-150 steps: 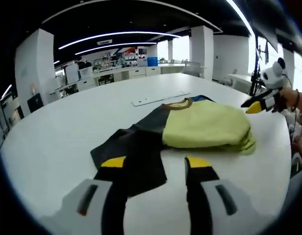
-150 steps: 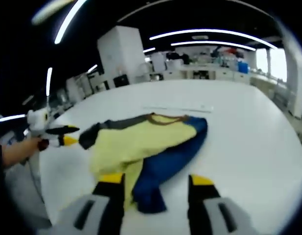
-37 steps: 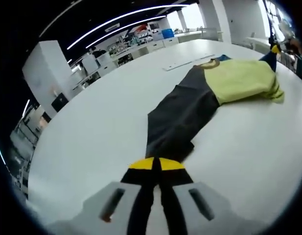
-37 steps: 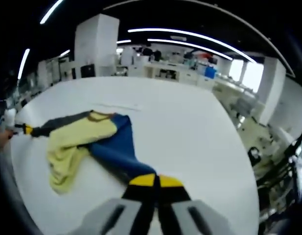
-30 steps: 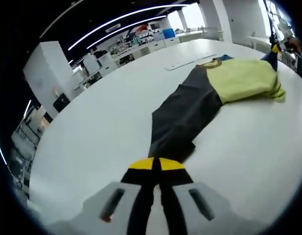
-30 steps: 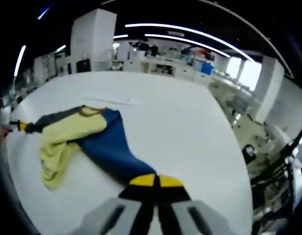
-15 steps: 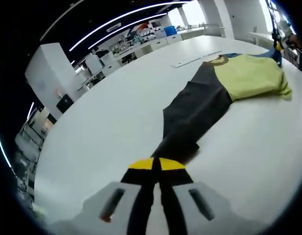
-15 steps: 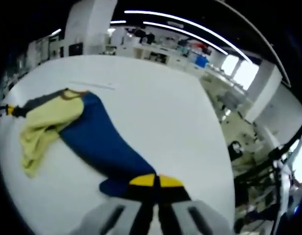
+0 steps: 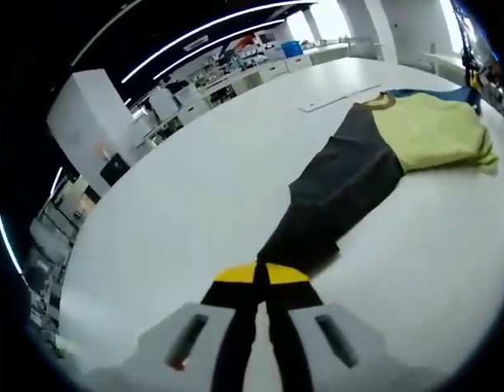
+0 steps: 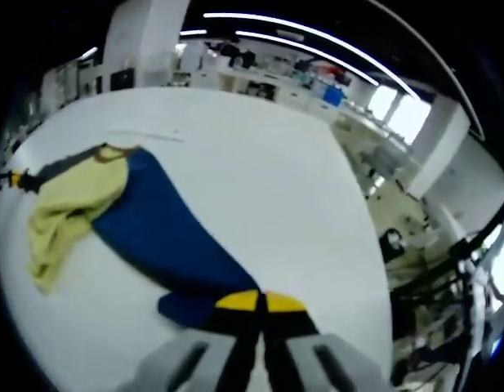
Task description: Fold the garment on the visible template until the final outline fits inside the template.
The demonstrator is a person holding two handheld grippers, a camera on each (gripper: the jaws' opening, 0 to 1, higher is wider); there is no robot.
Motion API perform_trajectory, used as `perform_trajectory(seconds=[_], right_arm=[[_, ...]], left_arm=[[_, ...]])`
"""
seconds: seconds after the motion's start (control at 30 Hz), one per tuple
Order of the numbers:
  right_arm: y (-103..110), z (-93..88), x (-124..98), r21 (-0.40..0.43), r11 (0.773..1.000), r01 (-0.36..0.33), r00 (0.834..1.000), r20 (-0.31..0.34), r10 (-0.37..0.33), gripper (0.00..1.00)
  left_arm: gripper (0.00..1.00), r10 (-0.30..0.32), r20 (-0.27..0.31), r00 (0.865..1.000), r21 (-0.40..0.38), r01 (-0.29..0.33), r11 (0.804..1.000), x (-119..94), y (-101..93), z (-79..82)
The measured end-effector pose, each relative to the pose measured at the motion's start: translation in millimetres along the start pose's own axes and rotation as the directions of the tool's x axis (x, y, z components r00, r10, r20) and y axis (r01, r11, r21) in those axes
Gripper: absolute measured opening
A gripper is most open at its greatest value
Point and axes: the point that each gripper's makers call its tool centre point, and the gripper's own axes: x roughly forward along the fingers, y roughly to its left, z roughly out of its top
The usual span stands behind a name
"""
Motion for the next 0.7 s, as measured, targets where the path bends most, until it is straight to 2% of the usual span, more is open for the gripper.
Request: perform_trajectory(seconds=[0.13, 0.2, 0.27, 0.4, 0.53, 0.63, 0.7], right_arm=[[9.5, -1.0, -6.3, 0.039, 0.999, -0.034, 0.999, 0.028, 0.033, 0.00], [13.0, -1.7, -7.1, 0.023, 0.999, -0.034, 0.999, 0.028, 0.034, 0.09], [17.3, -1.4, -6.5, 0.019, 0.999, -0.049, 0.998, 0.031, 0.049, 0.16], [35.9, 5.5, -10.2, 0.042, 0.993, -0.113, 0.990, 0.092, 0.109, 0.42], [58.2, 12.3, -14.9, 0.011, 0.983, -0.186, 0.974, 0.131, 0.183, 0.59], [84.2, 17.6, -18.2, 0.003, 0.956, -0.293, 0.946, 0.145, 0.289, 0.72], [101.6, 22.0, -24.2, -0.045, 0.945, -0.324, 0.932, 0.154, 0.327, 0.80]], left_arm=[[0.01, -0.005, 0.018, 1.000, -0.060, 0.006, 0.998, -5.8, 1.5, -2.3], [0.05, -0.031, 0.041, 0.999, -0.103, 0.035, 0.994, -10.5, -5.0, 0.6], [0.14, -0.033, 0.052, 0.998, -0.104, 0.038, 0.994, -15.3, -7.4, 1.3], [0.30, -0.060, 0.119, 0.991, -0.150, 0.078, 0.986, -22.1, -15.1, 8.9], [0.46, -0.087, 0.159, 0.983, -0.189, 0.117, 0.975, -29.0, -22.6, 11.9], [0.59, -0.094, 0.201, 0.975, -0.230, 0.140, 0.963, -35.1, -28.3, 16.9], [0.63, -0.106, 0.213, 0.971, -0.245, 0.158, 0.957, -36.3, -30.7, 16.3]])
